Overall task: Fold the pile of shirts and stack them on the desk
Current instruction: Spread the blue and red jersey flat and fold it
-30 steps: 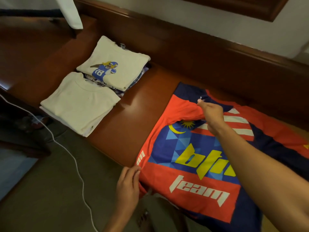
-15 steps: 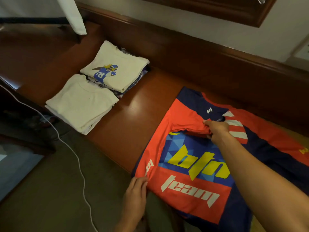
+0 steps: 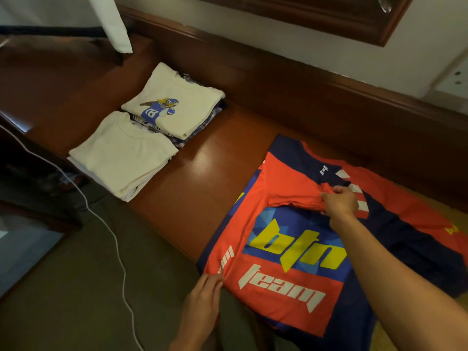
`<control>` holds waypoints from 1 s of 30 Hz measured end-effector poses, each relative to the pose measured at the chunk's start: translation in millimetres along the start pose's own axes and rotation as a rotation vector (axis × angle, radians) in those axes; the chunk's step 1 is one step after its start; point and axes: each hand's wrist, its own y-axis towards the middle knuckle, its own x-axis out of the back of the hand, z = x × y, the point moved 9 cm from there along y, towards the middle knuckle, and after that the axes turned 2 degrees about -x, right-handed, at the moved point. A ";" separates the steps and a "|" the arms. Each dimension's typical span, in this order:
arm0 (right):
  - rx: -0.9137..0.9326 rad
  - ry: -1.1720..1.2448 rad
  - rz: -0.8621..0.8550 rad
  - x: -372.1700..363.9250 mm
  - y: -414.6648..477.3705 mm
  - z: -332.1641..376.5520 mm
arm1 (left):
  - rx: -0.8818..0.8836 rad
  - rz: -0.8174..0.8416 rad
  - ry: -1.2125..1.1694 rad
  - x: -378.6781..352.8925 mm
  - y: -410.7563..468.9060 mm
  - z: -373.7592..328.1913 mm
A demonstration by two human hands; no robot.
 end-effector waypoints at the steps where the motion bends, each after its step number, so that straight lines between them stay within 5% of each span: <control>1: 0.016 0.016 -0.004 1.7 -0.4 1.9 | -0.002 0.000 -0.011 -0.5 0.3 -0.5; 7: 0.093 0.003 -0.020 9.5 1.0 9.9 | -0.099 0.055 -0.073 -11.8 -7.4 -15.1; 14: 0.203 -0.270 -0.040 11.6 -9.4 -0.3 | -0.002 0.194 -0.183 -9.1 -8.2 -12.5; 23: 0.282 -0.350 -0.003 33.1 -25.7 -21.1 | -0.158 0.171 0.081 1.4 50.6 -36.3; 30: 0.259 -0.331 -0.007 100.0 -13.1 -24.5 | -0.274 0.342 0.204 -34.6 132.4 -100.2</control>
